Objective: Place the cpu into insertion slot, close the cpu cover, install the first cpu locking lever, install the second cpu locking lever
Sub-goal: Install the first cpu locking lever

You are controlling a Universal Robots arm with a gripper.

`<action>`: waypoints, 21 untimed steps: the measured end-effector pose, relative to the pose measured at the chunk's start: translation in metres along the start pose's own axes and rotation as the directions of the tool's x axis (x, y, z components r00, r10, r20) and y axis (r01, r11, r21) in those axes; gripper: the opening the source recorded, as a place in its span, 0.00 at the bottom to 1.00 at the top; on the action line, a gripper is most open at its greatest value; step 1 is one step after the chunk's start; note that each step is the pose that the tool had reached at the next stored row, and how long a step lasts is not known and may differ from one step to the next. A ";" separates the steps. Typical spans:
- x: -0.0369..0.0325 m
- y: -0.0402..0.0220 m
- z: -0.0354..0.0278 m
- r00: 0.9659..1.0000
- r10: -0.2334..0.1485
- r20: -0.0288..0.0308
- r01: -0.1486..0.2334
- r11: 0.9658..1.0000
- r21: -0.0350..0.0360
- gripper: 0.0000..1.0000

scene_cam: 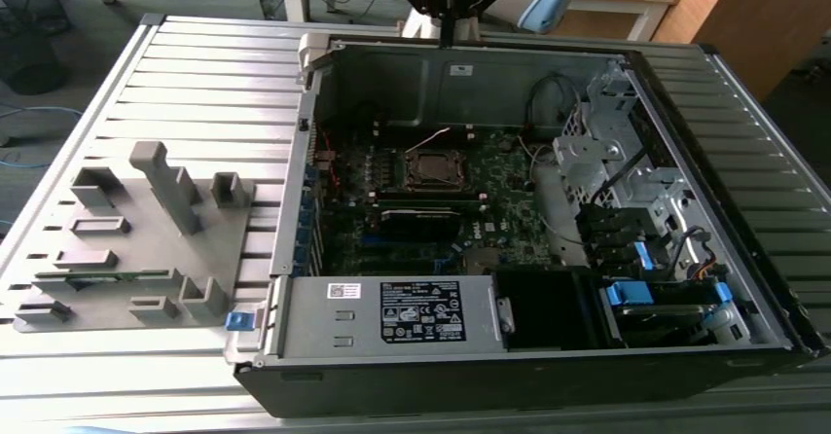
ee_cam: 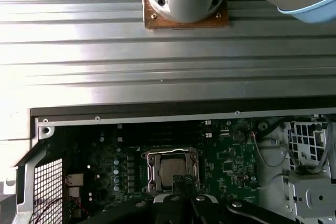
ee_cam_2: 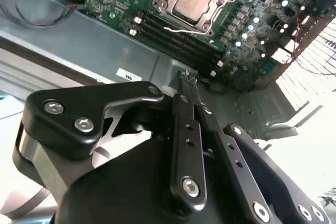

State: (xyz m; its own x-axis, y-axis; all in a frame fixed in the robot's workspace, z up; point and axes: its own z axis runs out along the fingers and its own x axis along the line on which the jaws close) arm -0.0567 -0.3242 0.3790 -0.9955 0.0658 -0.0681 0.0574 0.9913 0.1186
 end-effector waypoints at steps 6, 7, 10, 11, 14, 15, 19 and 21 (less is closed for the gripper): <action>0.0004 -0.0005 0.0011 1.000 0.001 -0.001 -0.001 1.000 -0.015 0.10; 0.0005 -0.0007 0.0013 1.000 0.001 -0.001 -0.001 1.000 -0.020 0.10; 0.0006 -0.0011 0.0023 1.000 0.001 -0.001 -0.001 1.000 -0.022 0.10; 0.0006 -0.0012 0.0025 1.000 0.001 -0.001 -0.001 1.000 -0.022 0.10; 0.0009 -0.0016 0.0056 1.000 0.001 -0.001 -0.001 1.000 -0.022 0.10; 0.0010 -0.0018 0.0073 1.000 0.001 -0.001 -0.001 1.000 -0.022 0.10; 0.0015 -0.0027 0.0146 1.000 0.001 -0.001 -0.001 1.000 -0.022 0.10; 0.0019 -0.0031 0.0181 1.000 0.001 -0.001 -0.001 1.000 -0.022 0.10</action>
State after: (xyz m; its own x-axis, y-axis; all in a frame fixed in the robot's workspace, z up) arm -0.0575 -0.3251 0.3606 -0.9955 0.0668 -0.0667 0.0569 0.9884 0.1406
